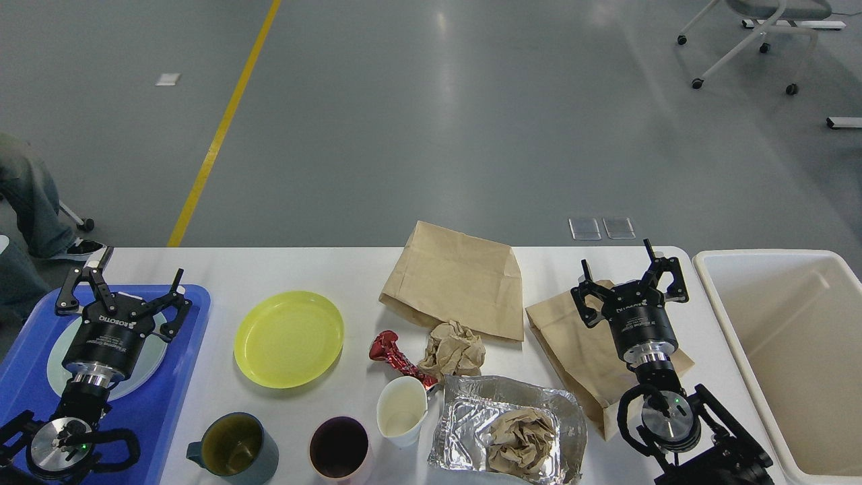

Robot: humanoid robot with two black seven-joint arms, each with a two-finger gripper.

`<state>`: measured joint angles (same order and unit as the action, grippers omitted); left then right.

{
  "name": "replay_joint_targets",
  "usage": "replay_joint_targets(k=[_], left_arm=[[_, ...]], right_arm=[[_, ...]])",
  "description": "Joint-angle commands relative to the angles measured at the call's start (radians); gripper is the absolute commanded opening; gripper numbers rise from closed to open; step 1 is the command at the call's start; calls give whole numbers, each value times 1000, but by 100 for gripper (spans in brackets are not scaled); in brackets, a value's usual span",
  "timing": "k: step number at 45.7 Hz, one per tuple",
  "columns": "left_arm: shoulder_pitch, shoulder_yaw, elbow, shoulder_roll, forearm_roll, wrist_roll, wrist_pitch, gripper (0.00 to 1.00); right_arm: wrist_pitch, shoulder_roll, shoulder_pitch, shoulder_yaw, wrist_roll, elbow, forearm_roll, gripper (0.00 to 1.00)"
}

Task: Tidy desktop
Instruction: 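Lift the left gripper up and away from the blue tray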

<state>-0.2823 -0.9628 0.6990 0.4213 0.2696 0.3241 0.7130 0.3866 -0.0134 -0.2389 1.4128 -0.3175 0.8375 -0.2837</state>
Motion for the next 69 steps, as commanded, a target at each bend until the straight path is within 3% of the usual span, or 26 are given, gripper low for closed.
replay_joint_targets(k=[1,30,39,44,49,58,69], left_arm=[[0,-5,-10,-1,5,-2,2,98],[0,19,-18,19,9,6,-7,98],[-32,125,-4,186,37,7,-12,98],[-121,310,-1,298,37,3,-13,98],[-309,649,-1,401,30,4,-21,98],[-685,1255,2,413,19,-10,-32,98],[-1109,1731,140,403,17,-11,-32,98]], right_arm=[[0,1,0,0,0,0,0,100],[0,0,1,0,-2,0,1,100],[0,0,1,0,0,0,0,100],[0,1,1,0,0,2,1,100],[0,0,1,0,0,2,1,100],[0,0,1,0,0,2,0,100],[0,1,1,0,0,2,1,100]])
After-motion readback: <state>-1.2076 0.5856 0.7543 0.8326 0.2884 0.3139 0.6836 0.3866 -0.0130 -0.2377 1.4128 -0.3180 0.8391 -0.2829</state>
